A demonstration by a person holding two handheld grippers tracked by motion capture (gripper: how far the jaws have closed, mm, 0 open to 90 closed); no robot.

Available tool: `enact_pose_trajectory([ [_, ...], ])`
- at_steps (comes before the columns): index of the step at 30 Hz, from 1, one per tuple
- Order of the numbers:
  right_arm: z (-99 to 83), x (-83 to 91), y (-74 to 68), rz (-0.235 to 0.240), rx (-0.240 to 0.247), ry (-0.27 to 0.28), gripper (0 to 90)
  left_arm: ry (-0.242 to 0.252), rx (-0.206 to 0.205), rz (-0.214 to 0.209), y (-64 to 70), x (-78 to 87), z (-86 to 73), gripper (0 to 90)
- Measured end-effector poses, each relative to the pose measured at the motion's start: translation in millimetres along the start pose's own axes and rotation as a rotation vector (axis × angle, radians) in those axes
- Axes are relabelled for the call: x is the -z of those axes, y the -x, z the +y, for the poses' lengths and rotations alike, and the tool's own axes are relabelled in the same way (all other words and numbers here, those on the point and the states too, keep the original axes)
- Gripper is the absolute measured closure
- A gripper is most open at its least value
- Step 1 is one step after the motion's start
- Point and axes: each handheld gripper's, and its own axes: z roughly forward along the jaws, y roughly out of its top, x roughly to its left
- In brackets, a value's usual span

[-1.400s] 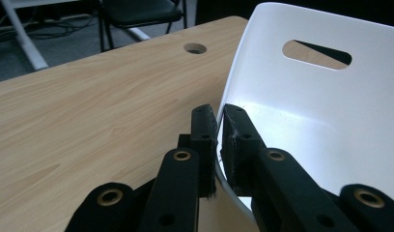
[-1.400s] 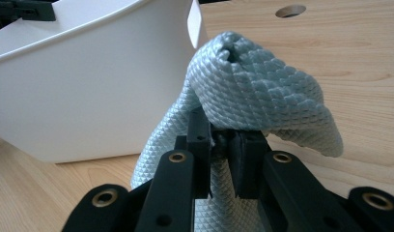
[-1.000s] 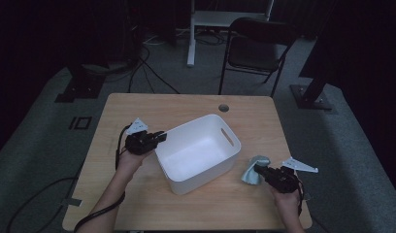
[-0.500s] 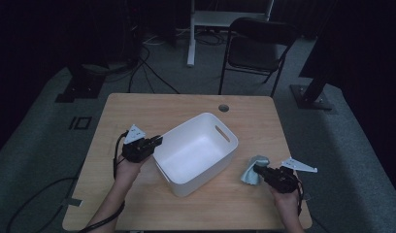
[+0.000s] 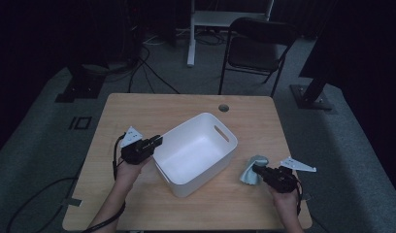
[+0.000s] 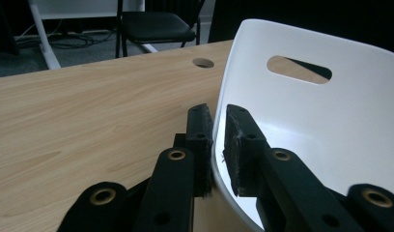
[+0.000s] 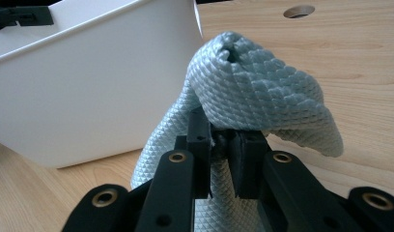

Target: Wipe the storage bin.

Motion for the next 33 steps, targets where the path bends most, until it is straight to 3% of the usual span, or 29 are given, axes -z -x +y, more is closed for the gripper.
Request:
enact_pose_trajectory([
  [3,0.7,-0.3,-1.7,0.004,0.006,0.001,80.5,-0.017,-0.022,0.021,1.8,-1.5,1.8,81.2],
  [12,14.1,-2.0,-12.0,0.033,0.037,0.015,80.5,-0.019,-0.012,0.04,3.4,-2.5,2.6,83.5],
  [26,44.8,-25.7,-36.6,0.088,0.081,0.05,80.5,-0.046,-0.038,0.002,2.4,-0.9,4.6,84.6],
  [33,40.2,-28.3,-39.1,0.101,0.061,0.058,80.5,-0.059,-0.042,-0.011,7.9,4.8,3.0,85.4],
])
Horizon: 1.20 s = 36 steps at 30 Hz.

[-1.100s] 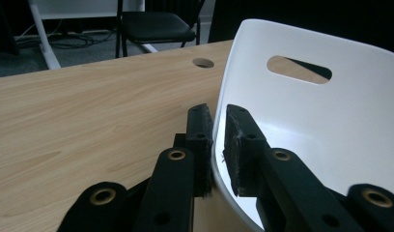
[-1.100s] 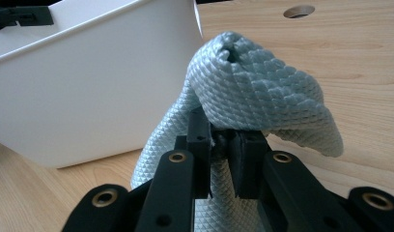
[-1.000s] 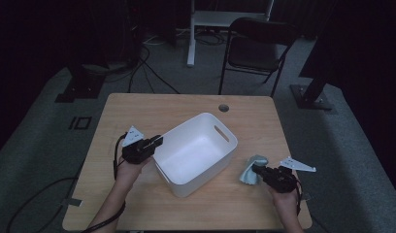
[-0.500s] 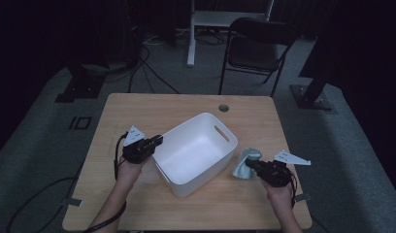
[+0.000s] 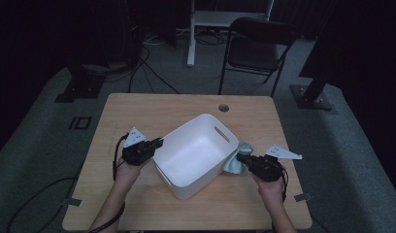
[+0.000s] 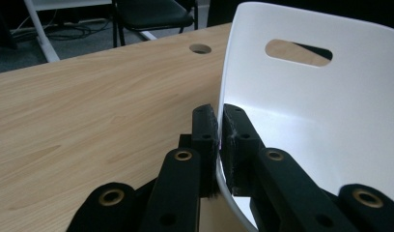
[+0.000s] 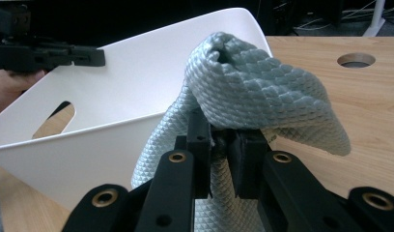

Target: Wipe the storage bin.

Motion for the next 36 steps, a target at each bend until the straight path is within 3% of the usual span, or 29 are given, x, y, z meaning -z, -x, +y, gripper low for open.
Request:
enact_pose_trajectory([
  [6,-3.0,4.7,-0.7,0.001,-0.002,0.0,80.5,0.002,0.003,-0.024,8.2,6.5,-4.4,85.3],
  [8,-3.5,4.8,-0.7,0.003,-0.003,0.002,80.5,-0.002,-0.014,-0.016,11.8,7.8,-4.9,85.4],
  [17,-7.7,0.4,-0.4,-0.012,0.0,-0.008,80.6,0.016,-0.01,-0.032,11.2,8.0,-6.8,85.4],
  [21,-13.4,-6.0,2.7,-0.024,-0.019,-0.041,80.5,0.017,-0.005,-0.02,12.3,8.1,-7.0,85.4],
  [28,-7.1,-2.5,-8.0,-0.009,0.007,-0.027,80.5,0.016,-0.004,-0.014,14.4,7.8,-6.8,85.5],
  [36,-11.6,-6.6,-5.3,-0.012,-0.006,-0.048,80.5,0.019,-0.009,-0.009,15.5,7.6,-7.0,85.4],
])
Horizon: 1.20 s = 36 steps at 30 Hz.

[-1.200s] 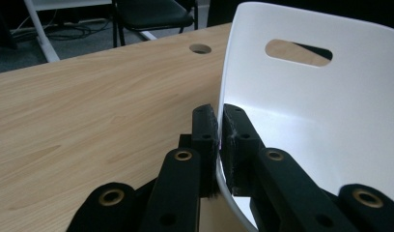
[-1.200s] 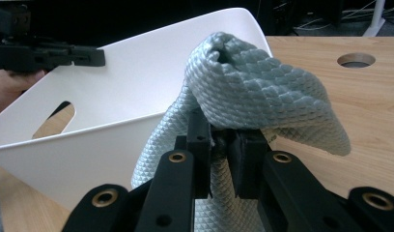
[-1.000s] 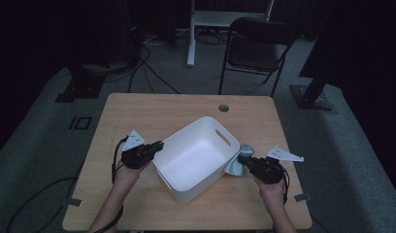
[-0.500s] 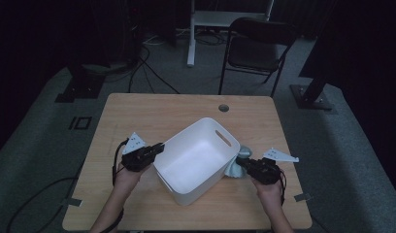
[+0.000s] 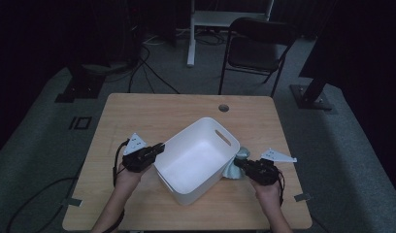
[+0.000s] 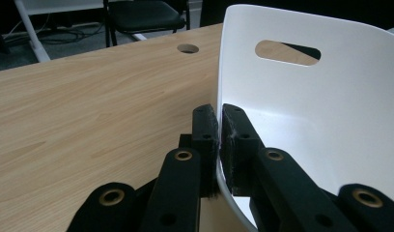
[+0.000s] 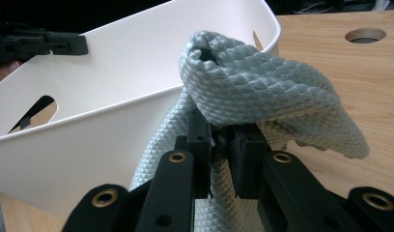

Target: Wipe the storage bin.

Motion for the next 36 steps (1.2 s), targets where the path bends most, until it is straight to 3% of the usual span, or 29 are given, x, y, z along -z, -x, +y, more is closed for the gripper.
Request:
enact_pose_trajectory([
  [4,5.0,2.9,-6.3,0.002,0.025,0.016,80.5,-0.003,-0.005,-0.003,1.0,-0.5,0.4,85.4],
  [13,-0.6,-3.0,-1.8,0.0,-0.001,-0.011,80.5,0.002,0.003,0.009,3.3,-1.1,0.1,85.3],
  [18,3.1,1.2,-6.7,0.009,0.013,0.026,80.6,0.001,-0.005,0.002,4.7,-1.9,0.4,85.3],
  [24,0.6,-3.1,-3.4,0.007,-0.008,-0.012,80.6,0.002,-0.008,0.015,6.8,-2.5,0.7,85.2],
  [29,5.2,0.9,-11.4,0.013,0.022,0.016,80.6,0.006,-0.002,0.014,7.2,-3.2,0.5,85.4],
  [36,1.1,-3.3,-7.5,0.023,-0.001,-0.01,80.6,0.009,0.004,0.026,8.3,-3.4,0.4,85.2],
])
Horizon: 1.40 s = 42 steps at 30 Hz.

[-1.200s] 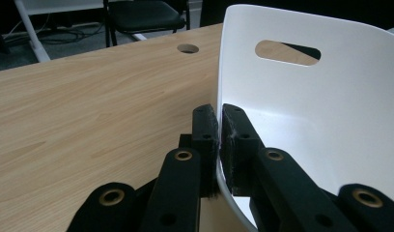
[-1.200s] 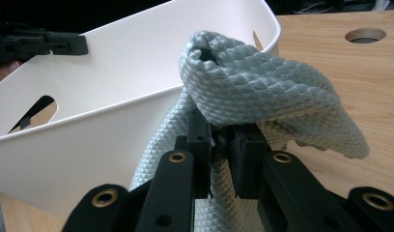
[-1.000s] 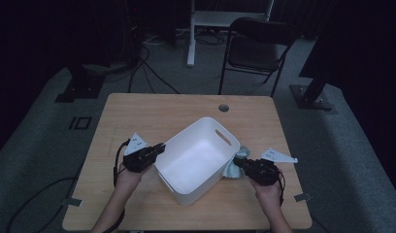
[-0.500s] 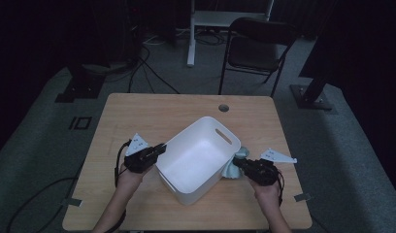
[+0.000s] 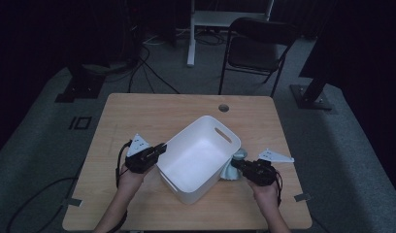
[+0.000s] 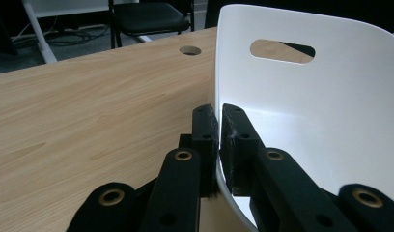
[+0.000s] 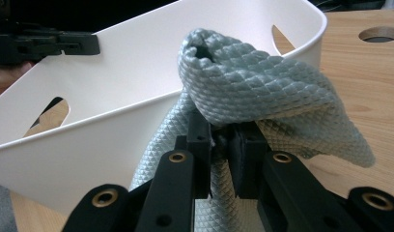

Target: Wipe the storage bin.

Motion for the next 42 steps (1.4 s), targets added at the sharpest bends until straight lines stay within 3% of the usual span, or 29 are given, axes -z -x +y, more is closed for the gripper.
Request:
enact_pose_trajectory([
  [6,3.7,3.9,-6.1,0.015,0.021,0.028,80.6,0.003,0.003,-0.004,0.2,-0.5,-0.1,85.4],
  [12,-2.4,-3.4,-2.7,-0.002,0.013,-0.015,80.6,0.003,0.002,0.006,1.8,-0.9,0.0,85.2],
  [15,2.9,1.8,-7.9,0.016,0.019,0.014,80.6,0.003,0.0,0.003,1.7,-1.3,0.2,85.2],
  [19,3.0,1.5,-12.5,0.005,0.047,0.028,80.6,0.004,0.003,0.002,1.7,-1.5,0.1,85.4],
  [24,-4.5,-6.3,-7.1,0.006,0.02,-0.015,80.6,0.002,0.0,0.012,3.2,-1.4,0.2,85.1],
  [29,0.1,-2.1,-13.4,0.021,0.031,-0.004,80.6,0.004,0.005,0.008,3.4,-2.2,0.3,85.2],
  [30,0.3,-2.1,-16.6,0.007,0.052,-0.001,80.6,0.004,0.004,0.008,3.5,-2.4,0.4,85.4],
  [36,-5.0,-7.4,-12.0,0.019,0.022,-0.024,80.6,0.005,0.001,0.015,4.4,-2.4,0.4,85.2],
  [42,0.1,-1.9,-19.6,0.02,0.051,0.002,80.6,0.004,-0.001,0.015,5.9,-3.5,0.8,85.4],
])
